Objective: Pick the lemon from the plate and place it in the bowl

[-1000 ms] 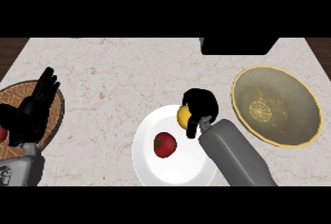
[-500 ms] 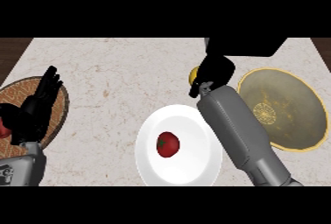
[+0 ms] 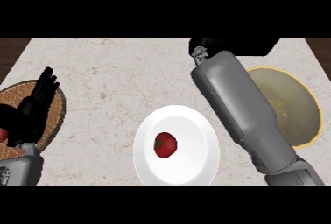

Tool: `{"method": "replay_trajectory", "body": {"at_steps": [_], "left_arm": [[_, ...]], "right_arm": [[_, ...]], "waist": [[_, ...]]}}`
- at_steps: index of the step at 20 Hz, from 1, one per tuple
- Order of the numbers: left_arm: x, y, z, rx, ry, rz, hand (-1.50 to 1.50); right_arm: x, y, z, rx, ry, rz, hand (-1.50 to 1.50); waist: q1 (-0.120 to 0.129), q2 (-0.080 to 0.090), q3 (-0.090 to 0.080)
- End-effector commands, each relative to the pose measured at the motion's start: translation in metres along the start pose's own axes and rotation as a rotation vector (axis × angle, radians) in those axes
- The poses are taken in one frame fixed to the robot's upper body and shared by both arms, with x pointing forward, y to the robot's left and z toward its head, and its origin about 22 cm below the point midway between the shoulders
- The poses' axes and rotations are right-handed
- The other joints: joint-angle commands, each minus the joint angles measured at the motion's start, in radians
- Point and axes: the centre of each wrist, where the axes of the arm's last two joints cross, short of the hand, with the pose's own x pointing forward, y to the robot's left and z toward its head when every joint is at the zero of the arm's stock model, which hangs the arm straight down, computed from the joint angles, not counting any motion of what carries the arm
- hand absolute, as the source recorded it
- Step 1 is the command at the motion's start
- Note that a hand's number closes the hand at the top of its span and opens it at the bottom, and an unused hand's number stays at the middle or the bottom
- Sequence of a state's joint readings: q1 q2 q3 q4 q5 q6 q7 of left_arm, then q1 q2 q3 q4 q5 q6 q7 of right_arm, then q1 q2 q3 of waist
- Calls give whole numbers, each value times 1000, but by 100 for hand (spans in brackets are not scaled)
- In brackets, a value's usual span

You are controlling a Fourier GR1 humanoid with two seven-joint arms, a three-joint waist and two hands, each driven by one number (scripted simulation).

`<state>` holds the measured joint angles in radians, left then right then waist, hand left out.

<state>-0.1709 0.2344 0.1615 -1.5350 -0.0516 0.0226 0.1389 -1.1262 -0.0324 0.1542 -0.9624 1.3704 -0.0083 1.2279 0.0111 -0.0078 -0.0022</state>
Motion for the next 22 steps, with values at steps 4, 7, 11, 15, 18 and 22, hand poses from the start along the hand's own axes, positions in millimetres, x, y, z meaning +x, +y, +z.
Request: {"method": "replay_trajectory", "body": {"at_steps": [4, 7, 11, 15, 18, 22], "left_arm": [[-3, 1, 0, 18, 13, -2, 0], [-19, 11, 6, 20, -4, 6, 0], [-11, 9, 13, 19, 17, 18, 0], [8, 10, 14, 19, -2, 5, 0], [-2, 4, 14, 22, 5, -1, 0], [-10, 8, 5, 31, -11, 8, 0]], "right_arm": [[-2, -32, -18, -110, 292, -71, 150], [-18, -25, -17, -96, 310, -115, 150], [-76, -12, -55, -108, 329, -152, 150], [-107, 10, -50, -100, 336, -174, 150], [-147, 7, -76, -118, 340, -167, 150], [-168, 36, -74, -99, 357, -188, 150]], "waist": [[-19, 2, 2], [-22, 2, 1], [-26, 1, 3], [-15, 4, 3], [-17, 6, 3], [-12, 9, 2]]}}
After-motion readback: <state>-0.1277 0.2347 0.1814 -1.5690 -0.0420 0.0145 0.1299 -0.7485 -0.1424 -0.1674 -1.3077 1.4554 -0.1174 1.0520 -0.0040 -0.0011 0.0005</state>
